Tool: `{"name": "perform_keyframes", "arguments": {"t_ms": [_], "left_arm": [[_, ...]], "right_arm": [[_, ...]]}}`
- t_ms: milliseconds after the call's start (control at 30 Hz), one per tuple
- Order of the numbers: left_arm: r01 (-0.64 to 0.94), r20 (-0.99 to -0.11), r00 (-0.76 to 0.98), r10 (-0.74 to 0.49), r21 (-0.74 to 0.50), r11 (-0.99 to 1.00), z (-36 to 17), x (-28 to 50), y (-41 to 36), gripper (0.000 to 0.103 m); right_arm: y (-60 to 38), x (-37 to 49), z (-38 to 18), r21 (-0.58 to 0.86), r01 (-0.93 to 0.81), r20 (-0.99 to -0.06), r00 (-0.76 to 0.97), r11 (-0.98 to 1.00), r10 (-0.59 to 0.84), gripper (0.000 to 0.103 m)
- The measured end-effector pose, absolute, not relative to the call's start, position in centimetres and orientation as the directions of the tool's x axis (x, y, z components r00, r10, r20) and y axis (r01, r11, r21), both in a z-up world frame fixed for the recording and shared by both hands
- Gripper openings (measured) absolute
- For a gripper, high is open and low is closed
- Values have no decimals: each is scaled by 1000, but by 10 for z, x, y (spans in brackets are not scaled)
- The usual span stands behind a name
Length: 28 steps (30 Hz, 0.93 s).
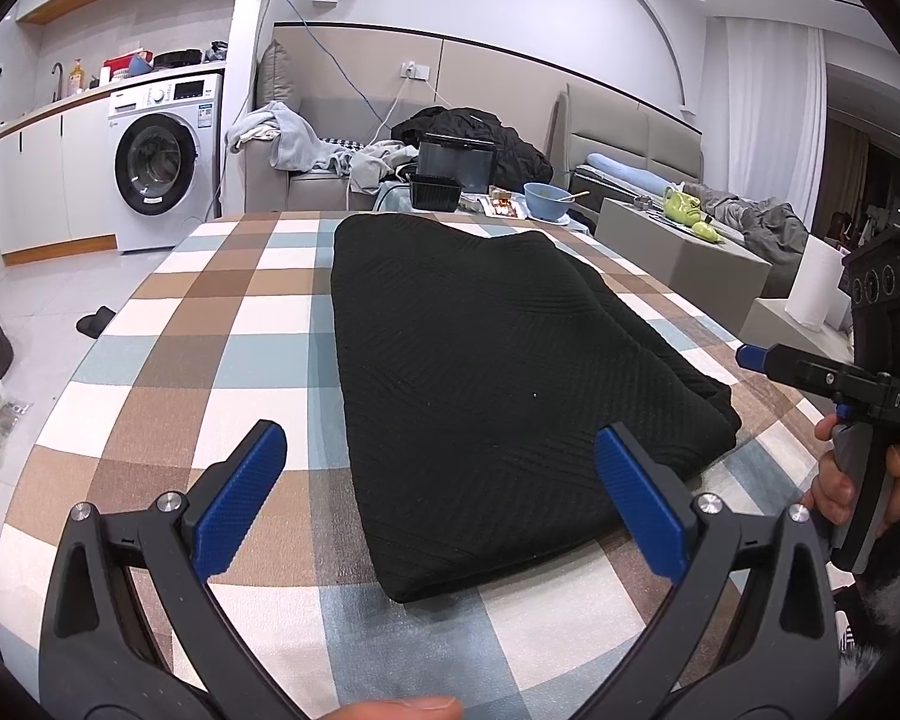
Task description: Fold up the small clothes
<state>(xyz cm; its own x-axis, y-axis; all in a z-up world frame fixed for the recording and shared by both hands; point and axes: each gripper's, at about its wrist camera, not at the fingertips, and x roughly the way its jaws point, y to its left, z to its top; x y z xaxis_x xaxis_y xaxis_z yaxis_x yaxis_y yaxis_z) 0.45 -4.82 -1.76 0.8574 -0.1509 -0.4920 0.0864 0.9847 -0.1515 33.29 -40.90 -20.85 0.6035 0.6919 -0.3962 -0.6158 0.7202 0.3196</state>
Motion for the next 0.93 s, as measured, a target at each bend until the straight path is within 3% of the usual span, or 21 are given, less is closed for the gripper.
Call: {"name": "perform_keyframes", "arguments": {"t_ms": [600,933], "left_arm": [[62,-503,848,-168,-220,974,-21,7,-36,102],[83,-486,861,-147,-152,985,-17,1,-49,102]], "right_arm": [[-402,333,-209,308,-608,-421,603,732,677,103],[-402,332,-209,307,-607,-420,604,733,677,103]]}}
